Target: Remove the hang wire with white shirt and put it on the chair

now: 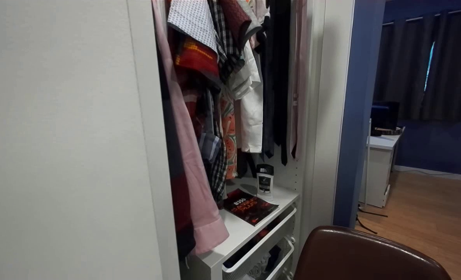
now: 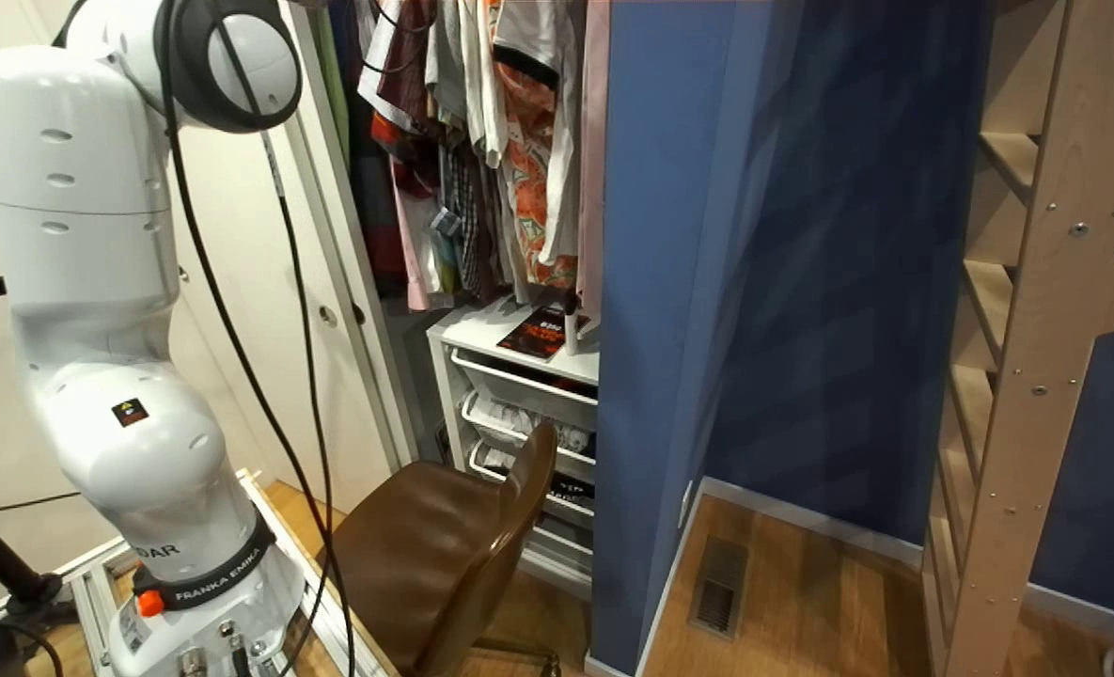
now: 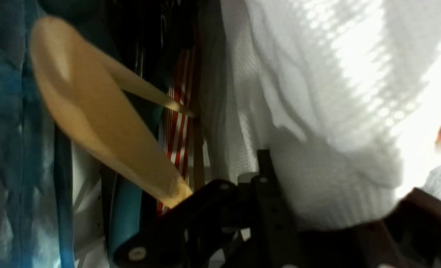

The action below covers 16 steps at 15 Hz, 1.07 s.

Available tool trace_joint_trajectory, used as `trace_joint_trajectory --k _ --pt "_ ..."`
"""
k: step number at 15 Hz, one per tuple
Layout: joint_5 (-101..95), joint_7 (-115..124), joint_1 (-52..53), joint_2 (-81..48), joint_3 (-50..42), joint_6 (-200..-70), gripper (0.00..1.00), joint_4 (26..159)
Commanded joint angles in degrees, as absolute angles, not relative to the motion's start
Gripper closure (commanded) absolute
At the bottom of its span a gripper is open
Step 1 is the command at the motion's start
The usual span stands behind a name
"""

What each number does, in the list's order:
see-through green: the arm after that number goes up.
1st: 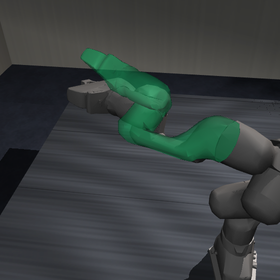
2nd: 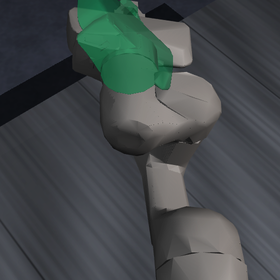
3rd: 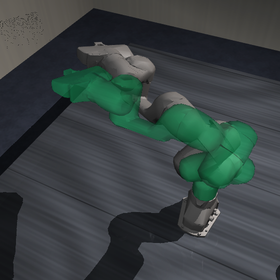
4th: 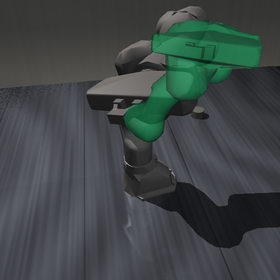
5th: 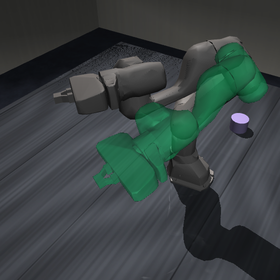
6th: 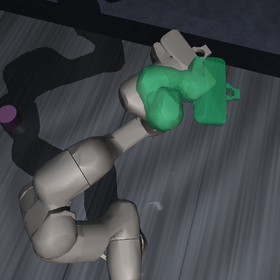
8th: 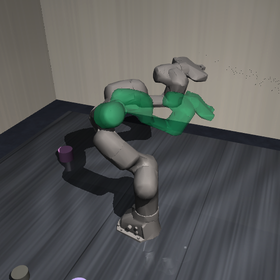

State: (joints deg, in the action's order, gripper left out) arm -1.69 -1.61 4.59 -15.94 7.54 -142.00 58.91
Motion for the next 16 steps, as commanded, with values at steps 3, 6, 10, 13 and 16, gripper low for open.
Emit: trace_joint_trajectory --k 3,6,10,13,16 --pt "1.6 -5.4 3.0 -8.1 8.2 -143.2 0.98 67.0" --pt "2.5 -6.7 2.8 -5.2 7.9 -141.7 0.98 71.3" --pt "4.3 -8.8 2.4 -0.9 7.6 -140.2 0.98 76.6" --pt "6.9 -11.2 1.7 3.2 6.9 -138.3 0.98 80.8" --pt "9.9 -13.5 1.1 7.4 5.7 -136.0 0.98 84.8"
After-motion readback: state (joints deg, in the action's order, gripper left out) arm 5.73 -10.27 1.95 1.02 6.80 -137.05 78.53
